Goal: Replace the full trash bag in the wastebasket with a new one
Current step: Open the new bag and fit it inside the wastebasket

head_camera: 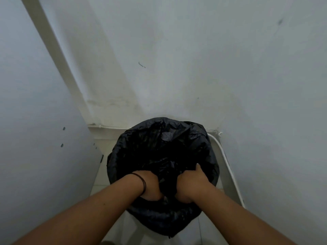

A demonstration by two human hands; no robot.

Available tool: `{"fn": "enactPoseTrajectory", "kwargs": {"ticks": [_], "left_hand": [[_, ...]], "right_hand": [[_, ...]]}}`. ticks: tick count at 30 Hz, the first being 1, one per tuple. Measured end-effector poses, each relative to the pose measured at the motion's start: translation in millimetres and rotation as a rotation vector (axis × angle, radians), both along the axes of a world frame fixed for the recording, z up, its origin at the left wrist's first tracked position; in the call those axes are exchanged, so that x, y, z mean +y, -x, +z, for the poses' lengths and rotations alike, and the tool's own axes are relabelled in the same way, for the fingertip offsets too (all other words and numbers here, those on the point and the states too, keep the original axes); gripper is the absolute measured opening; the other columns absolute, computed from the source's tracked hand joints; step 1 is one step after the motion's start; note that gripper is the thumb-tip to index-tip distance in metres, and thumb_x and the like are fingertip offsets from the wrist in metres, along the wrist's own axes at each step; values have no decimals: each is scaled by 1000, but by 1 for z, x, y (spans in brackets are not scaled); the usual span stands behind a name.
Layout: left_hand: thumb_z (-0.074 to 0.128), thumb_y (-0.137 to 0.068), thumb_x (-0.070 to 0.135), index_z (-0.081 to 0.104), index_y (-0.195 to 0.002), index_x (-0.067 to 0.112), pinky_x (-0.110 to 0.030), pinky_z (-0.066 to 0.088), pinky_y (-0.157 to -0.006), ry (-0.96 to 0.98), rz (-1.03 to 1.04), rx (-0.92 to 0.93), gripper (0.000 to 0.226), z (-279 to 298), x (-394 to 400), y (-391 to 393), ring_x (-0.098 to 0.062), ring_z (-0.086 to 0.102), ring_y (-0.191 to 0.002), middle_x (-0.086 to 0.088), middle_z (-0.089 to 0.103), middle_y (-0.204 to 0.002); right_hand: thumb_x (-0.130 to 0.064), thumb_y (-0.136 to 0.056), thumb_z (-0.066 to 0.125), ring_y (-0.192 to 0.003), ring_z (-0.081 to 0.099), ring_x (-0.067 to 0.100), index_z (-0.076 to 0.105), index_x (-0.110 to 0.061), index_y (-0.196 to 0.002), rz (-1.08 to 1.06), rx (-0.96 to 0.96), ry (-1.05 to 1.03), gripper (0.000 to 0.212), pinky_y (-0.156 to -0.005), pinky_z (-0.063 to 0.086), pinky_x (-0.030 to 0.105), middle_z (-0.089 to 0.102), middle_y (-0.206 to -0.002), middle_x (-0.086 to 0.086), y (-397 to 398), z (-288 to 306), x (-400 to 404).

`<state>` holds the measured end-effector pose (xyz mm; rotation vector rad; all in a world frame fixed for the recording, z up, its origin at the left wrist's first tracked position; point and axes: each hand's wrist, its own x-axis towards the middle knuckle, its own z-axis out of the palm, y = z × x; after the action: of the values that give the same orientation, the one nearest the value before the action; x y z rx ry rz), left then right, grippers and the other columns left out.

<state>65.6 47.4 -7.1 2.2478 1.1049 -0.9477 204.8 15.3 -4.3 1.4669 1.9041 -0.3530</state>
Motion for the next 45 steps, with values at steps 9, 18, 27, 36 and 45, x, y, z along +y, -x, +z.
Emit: {"fn": "enactPoseTrajectory", "kwargs": {"ticks": [9, 18, 27, 36, 45], "left_hand": [[25, -82, 76, 50, -131, 33, -30, 41, -93, -109, 91, -119, 70, 27, -33, 37, -24, 53, -114, -4, 59, -125], [31, -89, 61, 62, -75, 19, -19, 39, -59, -584, 138, -663, 54, 22, -60, 81, -10, 56, -68, 4, 64, -71], [65, -84, 24, 67, -88, 26, -14, 43, -66, -589, 1058, -1094, 5, 35, 48, 92, 0, 60, -75, 9, 67, -83], [50, -92, 18, 62, -91, 10, -33, 43, -76, 74, 1484, -1011, 14, -4, 140, 88, -24, 55, -84, -8, 62, -97], [54, -87, 6, 64, -65, 5, -27, 46, -57, 302, 1340, -851, 25, -8, 168, 79, -24, 61, -55, -13, 67, -64]], "right_hand": [[-73, -81, 28, -143, 18, 17, 49, -27, -134, -224, 318, -361, 73, -113, -9, 48, 35, -150, 0, -48, 1, -47], [-58, -90, 37, -136, 37, 14, 60, -24, -125, -275, 608, -795, 54, -113, 21, 44, 52, -138, -5, -57, -13, -83], [-18, -88, 58, -103, 62, 31, 67, -6, -111, -484, 714, -820, 27, -86, 46, 31, 68, -110, 14, -60, 45, 36], [-18, -98, 41, -133, 39, 27, 44, -11, -139, -614, 548, -501, 41, -104, 29, 25, 42, -146, 11, -65, 29, 151], [-21, -84, 62, -83, 62, 25, 70, -5, -82, -788, 743, -413, 17, -64, 39, 23, 67, -87, 14, -71, 16, 192]]}}
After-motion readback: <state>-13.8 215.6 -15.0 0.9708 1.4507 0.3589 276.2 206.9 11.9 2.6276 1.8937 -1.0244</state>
